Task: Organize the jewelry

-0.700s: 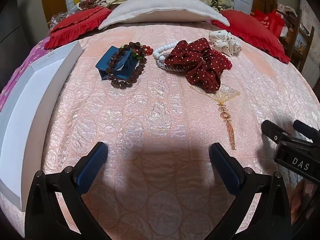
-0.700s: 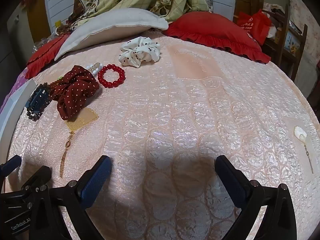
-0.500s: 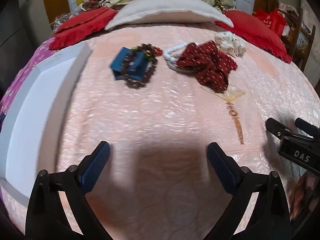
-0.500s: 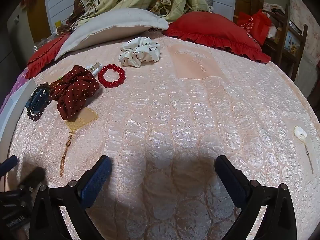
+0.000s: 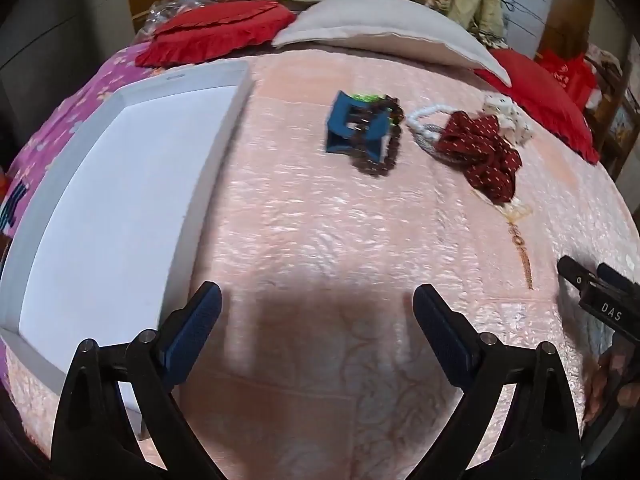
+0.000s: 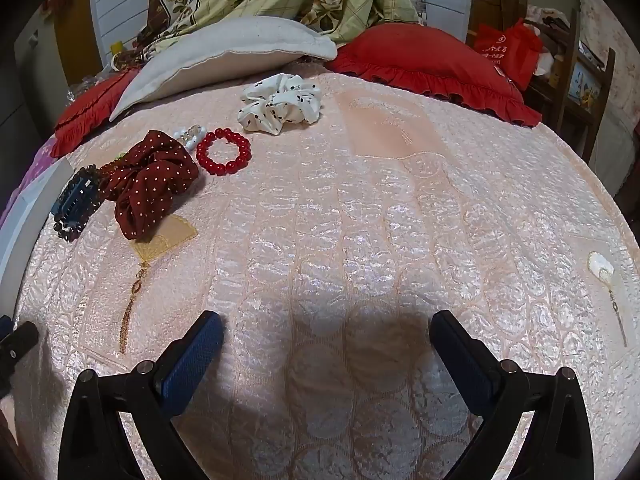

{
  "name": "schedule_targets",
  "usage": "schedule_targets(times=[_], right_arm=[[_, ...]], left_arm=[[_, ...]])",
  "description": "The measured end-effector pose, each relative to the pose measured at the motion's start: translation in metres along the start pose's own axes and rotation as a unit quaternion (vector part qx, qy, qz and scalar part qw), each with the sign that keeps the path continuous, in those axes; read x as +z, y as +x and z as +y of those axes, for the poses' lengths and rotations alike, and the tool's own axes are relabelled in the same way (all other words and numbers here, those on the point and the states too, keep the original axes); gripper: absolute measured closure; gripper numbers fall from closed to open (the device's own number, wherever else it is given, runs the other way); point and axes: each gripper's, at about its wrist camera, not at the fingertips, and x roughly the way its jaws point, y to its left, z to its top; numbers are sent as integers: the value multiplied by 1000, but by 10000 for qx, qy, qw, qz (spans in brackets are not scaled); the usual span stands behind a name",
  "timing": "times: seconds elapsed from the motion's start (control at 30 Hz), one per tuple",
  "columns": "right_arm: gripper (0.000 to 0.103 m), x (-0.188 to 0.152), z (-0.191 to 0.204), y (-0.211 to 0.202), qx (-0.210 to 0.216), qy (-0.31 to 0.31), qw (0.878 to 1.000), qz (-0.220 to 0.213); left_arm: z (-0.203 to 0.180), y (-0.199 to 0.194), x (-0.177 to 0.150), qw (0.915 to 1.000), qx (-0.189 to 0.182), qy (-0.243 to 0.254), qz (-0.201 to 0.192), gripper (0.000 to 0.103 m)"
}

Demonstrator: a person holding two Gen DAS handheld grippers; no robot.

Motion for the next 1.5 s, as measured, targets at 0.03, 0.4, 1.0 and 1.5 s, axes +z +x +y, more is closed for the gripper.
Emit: schedule_targets(times=[0.03,0.4,1.0,1.5], right_arm=[[0,0,0,0,-1,-1,10000,-1],[0,0,2,0,30,-107,9999,84],[2,-39,6,-125,135,543,9897,-1321],[2,-58,39,-152,55,6,9895,-1445]], left_arm=[[1,-2,2,10000,21,-19,-34,6],[14,-65,1,9987,49,-164,-471,7],[-16,-112,-21,9978,206,327,-530,7],[-25,-144,-35,9947,234,545,-842,7]])
